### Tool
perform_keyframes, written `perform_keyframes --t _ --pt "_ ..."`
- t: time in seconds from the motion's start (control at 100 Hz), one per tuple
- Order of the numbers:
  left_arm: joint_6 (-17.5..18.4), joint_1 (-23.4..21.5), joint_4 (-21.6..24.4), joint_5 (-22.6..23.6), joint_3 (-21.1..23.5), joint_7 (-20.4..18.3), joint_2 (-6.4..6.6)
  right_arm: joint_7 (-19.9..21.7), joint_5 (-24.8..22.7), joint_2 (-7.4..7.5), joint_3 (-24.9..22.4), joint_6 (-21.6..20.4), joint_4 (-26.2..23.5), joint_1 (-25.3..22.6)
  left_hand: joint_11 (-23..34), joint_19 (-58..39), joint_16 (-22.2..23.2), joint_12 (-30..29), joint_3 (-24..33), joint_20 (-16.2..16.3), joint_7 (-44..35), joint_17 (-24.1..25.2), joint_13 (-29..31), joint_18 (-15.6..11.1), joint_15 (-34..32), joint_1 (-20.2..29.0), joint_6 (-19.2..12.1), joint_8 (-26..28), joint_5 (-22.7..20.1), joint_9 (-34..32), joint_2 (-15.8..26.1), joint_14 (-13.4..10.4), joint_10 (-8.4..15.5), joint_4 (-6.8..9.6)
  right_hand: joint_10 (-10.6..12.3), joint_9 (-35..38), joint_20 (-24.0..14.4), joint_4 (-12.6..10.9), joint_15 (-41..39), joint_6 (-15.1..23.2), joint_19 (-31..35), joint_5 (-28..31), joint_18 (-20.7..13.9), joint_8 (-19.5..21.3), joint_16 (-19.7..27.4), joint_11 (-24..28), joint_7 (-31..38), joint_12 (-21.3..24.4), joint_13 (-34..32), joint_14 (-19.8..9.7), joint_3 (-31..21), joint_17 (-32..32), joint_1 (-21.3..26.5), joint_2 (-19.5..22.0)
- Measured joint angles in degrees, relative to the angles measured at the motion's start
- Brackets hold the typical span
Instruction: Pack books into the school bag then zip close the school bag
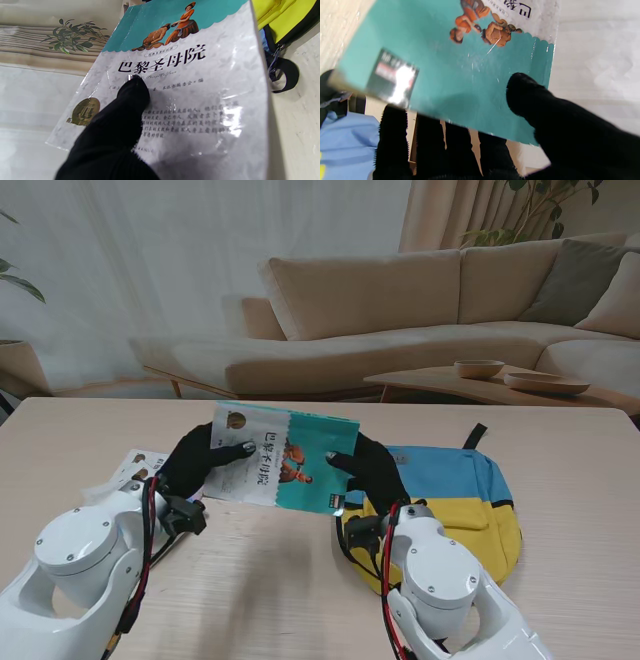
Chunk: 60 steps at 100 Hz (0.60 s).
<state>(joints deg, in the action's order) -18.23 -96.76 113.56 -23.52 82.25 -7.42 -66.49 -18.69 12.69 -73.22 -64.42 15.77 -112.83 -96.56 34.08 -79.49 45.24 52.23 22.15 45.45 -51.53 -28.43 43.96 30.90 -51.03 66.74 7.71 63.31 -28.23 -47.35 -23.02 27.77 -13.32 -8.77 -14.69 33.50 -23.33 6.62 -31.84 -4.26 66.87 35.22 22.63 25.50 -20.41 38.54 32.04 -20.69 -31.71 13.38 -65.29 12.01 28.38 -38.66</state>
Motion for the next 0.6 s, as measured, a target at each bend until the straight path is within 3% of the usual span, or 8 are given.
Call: perform_keyframes --t 0.1,0.23,0.42,0.6 --pt "1.29 -0.85 0.67 0.72 0.55 0.80 -0.08 2.39 -3.27 1.04 -1.42 -0.88 -0.42 -0.94 0.46 -0.38 0.23 0.11 0.00 0.56 0.01 -0.08 0.01 0.06 -0.42 0.00 0.00 0.85 -0.02 0.03 -0.05 0.03 -0.26 0.00 0.52 -2.25 1.60 0.09 2.77 -0.49 -2.76 -3.11 -1.08 -0.06 0.79 -0.98 -0.41 0.42 2.94 -0.85 2.08 -2.85 -1.32 0.06" --pt "2.40 -1.90 1.45 1.57 1.27 1.57 -0.13 5.25 -5.66 2.19 -3.89 -2.58 -0.92 -2.54 0.54 -0.38 0.28 0.12 0.00 0.73 0.01 -0.08 0.01 0.12 -0.43 0.00 0.00 1.31 -0.02 0.03 -0.07 0.04 -0.29 0.00 0.62 -2.65 2.34 -0.07 2.78 -0.49 -3.42 -2.66 -1.60 -0.53 0.99 -1.37 -0.21 0.47 2.94 -0.89 3.55 -3.27 -1.13 1.10" --pt "5.40 -3.68 1.87 4.51 2.52 1.67 -0.09 11.95 -15.32 4.62 -7.32 -4.07 -1.48 -4.88 0.92 -0.41 0.59 0.13 0.00 1.33 0.01 -0.08 0.01 0.25 -0.48 0.00 0.00 1.77 -0.02 0.06 -0.10 0.09 -0.34 -0.01 0.62 -2.62 2.41 -0.08 2.78 -0.49 -3.43 -2.65 -1.75 -1.08 0.99 -1.37 -0.11 0.54 2.94 -0.90 3.50 -3.41 -1.13 3.30" --pt "7.09 -5.07 2.52 8.18 3.28 1.61 0.22 17.60 -26.63 7.28 -9.25 -9.84 -0.51 -6.08 1.12 -0.41 0.66 0.13 0.00 1.87 0.01 -0.08 0.01 0.32 -0.51 -0.01 0.01 1.82 -0.02 0.07 -0.11 0.13 -0.37 -0.01 1.25 -2.55 2.41 0.24 2.44 0.18 -3.26 -2.64 -2.02 -1.10 0.99 -1.30 0.90 0.53 2.61 -1.47 3.89 -3.30 -3.57 4.06"
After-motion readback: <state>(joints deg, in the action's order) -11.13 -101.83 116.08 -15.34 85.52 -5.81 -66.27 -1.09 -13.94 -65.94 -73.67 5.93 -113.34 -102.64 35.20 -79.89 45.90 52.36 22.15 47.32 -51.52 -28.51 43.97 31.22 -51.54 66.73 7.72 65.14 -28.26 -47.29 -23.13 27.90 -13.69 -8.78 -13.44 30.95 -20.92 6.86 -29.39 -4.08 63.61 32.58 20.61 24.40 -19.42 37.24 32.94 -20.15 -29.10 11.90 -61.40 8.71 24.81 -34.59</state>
